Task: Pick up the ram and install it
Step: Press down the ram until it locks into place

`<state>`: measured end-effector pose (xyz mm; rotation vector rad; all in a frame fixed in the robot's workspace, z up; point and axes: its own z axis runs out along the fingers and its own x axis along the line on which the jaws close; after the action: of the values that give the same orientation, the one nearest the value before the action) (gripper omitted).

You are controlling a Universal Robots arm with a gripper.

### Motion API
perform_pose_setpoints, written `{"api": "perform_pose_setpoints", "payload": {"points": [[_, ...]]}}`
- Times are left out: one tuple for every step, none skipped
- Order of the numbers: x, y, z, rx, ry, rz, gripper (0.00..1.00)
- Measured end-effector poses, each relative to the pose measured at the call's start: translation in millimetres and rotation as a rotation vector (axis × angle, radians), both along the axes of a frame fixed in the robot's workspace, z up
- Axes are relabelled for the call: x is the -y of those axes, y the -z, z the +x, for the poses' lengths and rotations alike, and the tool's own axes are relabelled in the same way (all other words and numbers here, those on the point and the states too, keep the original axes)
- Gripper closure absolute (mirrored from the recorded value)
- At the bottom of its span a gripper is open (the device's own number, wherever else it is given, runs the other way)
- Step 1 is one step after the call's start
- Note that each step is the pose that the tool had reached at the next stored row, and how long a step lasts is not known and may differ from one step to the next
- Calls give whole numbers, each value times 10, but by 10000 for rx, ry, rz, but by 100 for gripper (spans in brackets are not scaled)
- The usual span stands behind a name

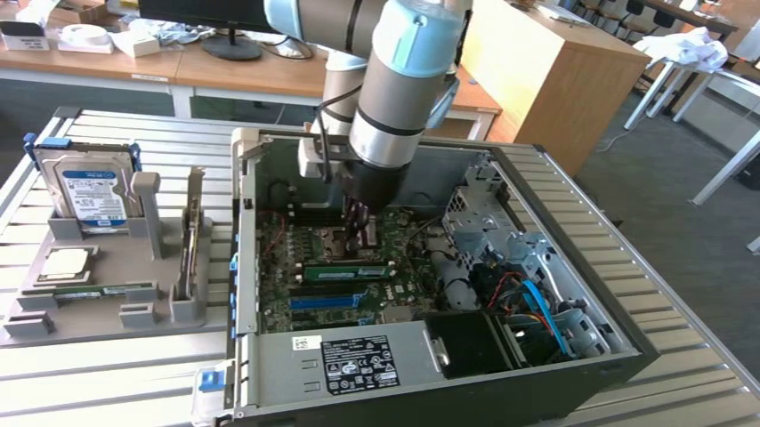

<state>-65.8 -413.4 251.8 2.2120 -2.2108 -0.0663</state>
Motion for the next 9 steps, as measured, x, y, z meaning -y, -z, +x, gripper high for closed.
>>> {"api": "perform_pose_setpoints", "payload": {"points": [[0, 0, -13, 0, 0, 0, 90], [0, 0, -26, 0, 0, 0, 90], [0, 0, -40, 0, 1, 0, 90], [0, 1, -53, 0, 1, 0, 90], [0, 1, -68, 0, 0, 0, 90], [0, 1, -81, 0, 1, 0, 90], [0, 1, -94, 0, 0, 0, 90], [0, 1, -107, 0, 1, 0, 90], [0, 1, -121, 0, 0, 0, 90]]}}
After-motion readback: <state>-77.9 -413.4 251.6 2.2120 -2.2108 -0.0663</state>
